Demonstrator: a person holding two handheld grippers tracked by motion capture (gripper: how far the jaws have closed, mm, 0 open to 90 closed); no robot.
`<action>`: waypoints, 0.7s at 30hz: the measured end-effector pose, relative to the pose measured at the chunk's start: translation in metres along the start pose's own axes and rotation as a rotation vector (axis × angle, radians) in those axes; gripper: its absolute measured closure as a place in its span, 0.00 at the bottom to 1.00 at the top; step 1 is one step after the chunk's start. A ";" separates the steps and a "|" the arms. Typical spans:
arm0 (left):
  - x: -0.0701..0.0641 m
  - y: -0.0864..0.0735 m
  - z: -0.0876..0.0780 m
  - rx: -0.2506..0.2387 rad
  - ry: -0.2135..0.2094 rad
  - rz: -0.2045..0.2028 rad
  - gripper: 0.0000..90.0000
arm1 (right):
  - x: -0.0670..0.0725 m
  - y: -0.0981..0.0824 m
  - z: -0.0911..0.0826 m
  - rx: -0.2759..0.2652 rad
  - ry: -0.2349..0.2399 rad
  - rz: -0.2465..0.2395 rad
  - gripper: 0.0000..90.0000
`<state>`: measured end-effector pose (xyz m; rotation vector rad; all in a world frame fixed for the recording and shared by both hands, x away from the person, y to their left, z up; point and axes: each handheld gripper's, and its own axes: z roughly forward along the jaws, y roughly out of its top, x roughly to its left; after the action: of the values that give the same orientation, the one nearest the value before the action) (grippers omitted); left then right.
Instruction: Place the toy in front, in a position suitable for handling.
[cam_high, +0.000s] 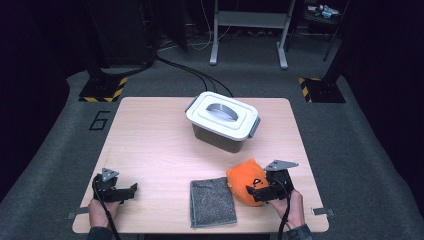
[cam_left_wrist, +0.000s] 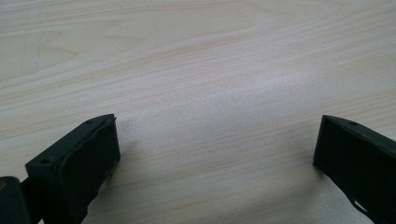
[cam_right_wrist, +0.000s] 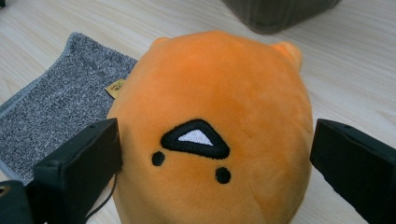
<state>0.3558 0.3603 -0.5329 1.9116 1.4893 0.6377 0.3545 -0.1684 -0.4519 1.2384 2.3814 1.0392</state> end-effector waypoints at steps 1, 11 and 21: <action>0.000 0.000 0.000 0.000 0.000 0.000 0.00 | 0.000 0.000 0.002 0.002 0.000 -0.012 0.02; 0.000 0.000 0.000 0.000 -0.001 -0.001 0.00 | 0.000 -0.003 0.007 0.024 0.004 -0.002 0.17; 0.000 0.000 0.000 0.000 -0.001 -0.002 0.00 | -0.002 -0.011 0.008 0.016 0.021 0.029 0.42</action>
<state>0.3557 0.3602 -0.5330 1.9100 1.4896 0.6360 0.3531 -0.1705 -0.4654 1.2774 2.3987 1.0481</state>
